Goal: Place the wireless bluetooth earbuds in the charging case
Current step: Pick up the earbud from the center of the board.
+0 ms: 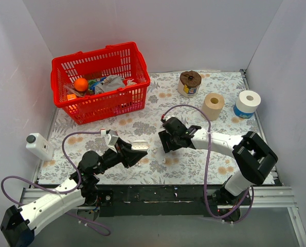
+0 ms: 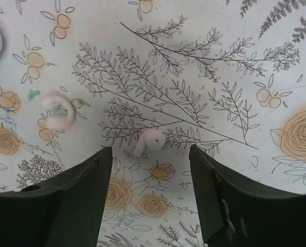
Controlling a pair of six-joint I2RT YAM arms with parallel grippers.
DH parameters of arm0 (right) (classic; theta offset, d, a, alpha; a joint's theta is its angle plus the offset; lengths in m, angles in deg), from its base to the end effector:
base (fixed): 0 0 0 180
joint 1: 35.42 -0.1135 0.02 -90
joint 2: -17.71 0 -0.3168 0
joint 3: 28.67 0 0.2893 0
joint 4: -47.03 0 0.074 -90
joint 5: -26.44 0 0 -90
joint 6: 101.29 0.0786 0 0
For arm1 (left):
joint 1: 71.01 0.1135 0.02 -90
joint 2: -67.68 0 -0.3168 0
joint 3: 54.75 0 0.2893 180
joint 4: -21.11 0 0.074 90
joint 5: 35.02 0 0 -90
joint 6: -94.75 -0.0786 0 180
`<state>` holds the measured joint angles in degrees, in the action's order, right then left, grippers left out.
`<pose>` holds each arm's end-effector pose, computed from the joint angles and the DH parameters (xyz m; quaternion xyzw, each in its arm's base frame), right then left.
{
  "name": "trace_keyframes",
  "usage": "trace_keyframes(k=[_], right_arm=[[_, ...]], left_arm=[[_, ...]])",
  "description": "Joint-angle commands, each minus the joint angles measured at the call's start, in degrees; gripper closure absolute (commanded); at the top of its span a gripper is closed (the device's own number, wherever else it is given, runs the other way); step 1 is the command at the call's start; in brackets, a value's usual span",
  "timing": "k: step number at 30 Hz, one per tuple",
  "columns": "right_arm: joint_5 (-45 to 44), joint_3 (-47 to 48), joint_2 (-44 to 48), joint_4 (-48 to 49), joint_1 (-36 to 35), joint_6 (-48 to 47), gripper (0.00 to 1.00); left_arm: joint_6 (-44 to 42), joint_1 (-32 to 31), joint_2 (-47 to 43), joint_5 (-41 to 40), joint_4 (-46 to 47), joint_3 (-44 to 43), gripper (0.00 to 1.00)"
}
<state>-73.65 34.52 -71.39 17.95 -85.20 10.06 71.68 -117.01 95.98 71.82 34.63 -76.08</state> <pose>0.2443 0.2676 0.1799 -0.2076 0.9274 0.1060 0.2925 0.1062 -0.1428 0.2456 -0.0121 0.6673 -0.6693 0.3266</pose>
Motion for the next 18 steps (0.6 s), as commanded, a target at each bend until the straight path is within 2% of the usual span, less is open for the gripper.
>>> trace_keyframes(k=[1, 12, 18], right_arm=[[-1.1, 2.0, -2.0, 0.2, 1.2, 5.8, 0.33], [-0.1, 2.0, -5.5, 1.5, 1.4, 8.9, 0.40], [0.4, 1.3, -6.1, 1.6, 1.4, 9.1, 0.48]], left_arm=[[-0.1, -0.4, -1.0, -1.5, -0.2, -1.5, 1.00], [0.0, -0.4, -0.2, -1.6, 0.4, -1.4, 1.00], [0.1, -0.4, -0.3, -1.7, 0.4, -1.4, 1.00]])
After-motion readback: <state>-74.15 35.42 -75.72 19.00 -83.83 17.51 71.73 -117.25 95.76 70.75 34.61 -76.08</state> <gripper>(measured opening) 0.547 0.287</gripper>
